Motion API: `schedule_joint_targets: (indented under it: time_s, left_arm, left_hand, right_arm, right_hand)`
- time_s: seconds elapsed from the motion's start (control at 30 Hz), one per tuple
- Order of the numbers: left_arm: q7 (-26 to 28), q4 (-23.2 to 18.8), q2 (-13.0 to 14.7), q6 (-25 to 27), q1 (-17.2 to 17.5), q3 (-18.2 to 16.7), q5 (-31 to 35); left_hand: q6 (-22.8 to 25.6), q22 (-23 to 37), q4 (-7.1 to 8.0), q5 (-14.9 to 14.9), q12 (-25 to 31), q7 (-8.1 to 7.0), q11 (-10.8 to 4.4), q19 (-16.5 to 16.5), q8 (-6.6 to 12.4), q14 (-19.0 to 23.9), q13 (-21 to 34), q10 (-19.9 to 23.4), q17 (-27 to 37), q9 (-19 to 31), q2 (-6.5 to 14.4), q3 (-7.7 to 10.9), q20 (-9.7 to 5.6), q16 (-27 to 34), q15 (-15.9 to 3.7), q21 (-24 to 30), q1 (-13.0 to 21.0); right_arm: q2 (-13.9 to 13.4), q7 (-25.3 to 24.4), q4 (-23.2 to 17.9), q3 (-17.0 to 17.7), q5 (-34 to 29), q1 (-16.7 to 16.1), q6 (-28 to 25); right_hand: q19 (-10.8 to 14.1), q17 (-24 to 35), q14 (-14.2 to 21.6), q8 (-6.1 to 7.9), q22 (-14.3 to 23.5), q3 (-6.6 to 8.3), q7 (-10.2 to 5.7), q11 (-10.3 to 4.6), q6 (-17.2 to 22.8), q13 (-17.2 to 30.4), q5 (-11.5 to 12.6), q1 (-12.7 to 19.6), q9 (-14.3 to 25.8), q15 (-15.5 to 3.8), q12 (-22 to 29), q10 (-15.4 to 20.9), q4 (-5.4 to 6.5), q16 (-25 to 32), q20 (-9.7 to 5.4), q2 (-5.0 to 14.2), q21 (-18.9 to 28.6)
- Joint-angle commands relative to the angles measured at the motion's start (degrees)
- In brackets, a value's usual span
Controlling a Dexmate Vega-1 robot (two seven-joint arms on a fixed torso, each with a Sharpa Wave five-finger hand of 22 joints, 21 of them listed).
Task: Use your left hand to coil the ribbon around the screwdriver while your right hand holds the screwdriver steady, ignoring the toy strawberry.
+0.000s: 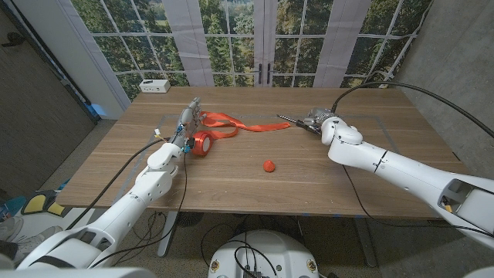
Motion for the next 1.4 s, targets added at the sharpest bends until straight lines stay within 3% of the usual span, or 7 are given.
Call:
schedule_joint_targets:
  time_s: [0.03,0.77,0.93,1.13,1.23,1.3,1.4]
  left_arm:
    - [-0.05,0.46,-0.17,0.15,-0.53,0.2,0.11]
    - [-0.25,1.14,-0.5,0.67,-1.44,0.61,0.29]
    - [-0.08,1.05,-0.51,0.86,-1.5,0.67,0.38]
    - [-0.37,1.27,-0.62,0.72,-1.57,0.7,0.3]
    - [-0.51,1.35,-0.68,0.64,-1.54,0.66,0.16]
    - [0.29,0.9,-0.65,0.66,-1.26,0.59,0.39]
    - [0.42,0.56,-0.55,0.7,-1.0,0.49,0.31]
  left_hand:
    - [0.01,0.07,0.17,0.11,-0.07,0.29,0.17,0.01,-0.16,-0.31,0.01,0.02,0.0,0.16,0.03,0.17,0.49,0.18,0.05,-0.01,-0.48]
    - [0.04,0.09,0.24,0.11,-0.12,0.26,0.22,-0.04,-0.16,-0.33,0.01,0.04,0.01,0.16,-0.01,0.13,0.58,0.18,0.08,-0.11,-0.6]
    - [0.03,0.09,0.27,0.12,-0.13,0.29,0.27,-0.06,-0.17,-0.37,0.01,0.03,0.02,0.16,-0.01,0.12,0.54,0.17,0.08,-0.12,-0.63]
    - [0.05,0.1,0.33,0.13,-0.14,0.27,0.27,-0.06,-0.17,-0.4,0.01,0.03,0.03,0.16,-0.01,0.09,0.53,0.17,0.1,-0.14,-0.72]
    - [0.07,0.1,0.38,0.13,-0.14,0.21,0.29,-0.08,-0.16,-0.37,0.02,0.05,0.04,0.16,-0.02,0.07,0.58,0.19,0.1,-0.15,-0.78]
    - [0.09,0.11,0.4,0.14,-0.15,0.23,0.3,-0.08,-0.15,-0.37,0.02,0.05,0.05,0.16,-0.02,0.06,0.56,0.2,0.11,-0.16,-0.81]
    - [0.15,0.11,0.42,0.14,-0.14,0.31,0.28,-0.07,-0.13,-0.35,0.02,0.07,0.05,0.16,-0.01,0.05,0.59,0.21,0.11,-0.16,-0.84]
  right_arm:
    - [1.14,1.94,2.38,-2.24,-2.4,1.41,-1.26]
    - [2.97,3.42,7.12,-5.86,-5.37,3.6,-2.01]
    - [3.18,-2.12,7.32,-6.73,-9.72,2.17,-1.99]
    - [3.5,-6.66,7.59,-6.36,-13.16,0.37,-1.69]
    - [3.96,-8.51,8.71,-7.32,-16.22,0.01,-2.3]
    - [3.77,-5.23,8.7,-7.97,-16.48,0.94,-2.6]
    - [3.89,-3.61,8.73,-7.22,-15.78,0.76,-2.31]
  right_hand:
    - [0.36,0.2,0.31,0.17,0.11,0.09,-0.01,-0.31,0.62,0.05,-0.05,1.0,0.2,-0.42,0.12,0.33,0.28,0.35,-0.11,0.07,0.16]
    - [1.32,0.05,0.94,-0.25,0.08,0.71,-0.34,-1.17,1.1,0.06,0.23,3.67,0.24,-1.12,0.05,0.91,-0.57,0.39,-0.82,0.07,0.25]
    - [4.41,0.27,5.82,0.5,0.12,2.42,-1.18,-2.79,5.44,0.22,0.58,10.68,0.33,-3.65,1.36,5.47,-1.55,2.22,-2.2,0.37,1.01]
    - [10.34,4.29,14.96,2.67,0.5,1.72,-1.97,-3.98,15.5,1.36,0.53,20.18,0.62,-6.45,5.18,14.43,-1.72,8.42,-3.67,-0.22,3.33]
    - [13.5,8.56,21.93,4.38,0.83,-0.09,-2.43,-4.69,22.13,3.04,0.69,27.97,0.94,-8.23,9.12,20.45,-2.69,13.93,-3.96,-3.25,5.23]
    - [14.69,11.19,26.35,6.33,1.04,-1.24,-3.14,-5.44,28.04,4.26,0.86,32.66,1.14,-9.49,12.52,26.08,-2.63,17.27,-4.65,-4.68,6.25]
    - [16.75,15.86,34.35,9.91,1.52,-3.63,-1.98,-3.78,38.09,6.67,0.66,37.63,1.64,-10.29,18.33,34.97,-1.61,22.55,-5.09,-4.98,8.45]
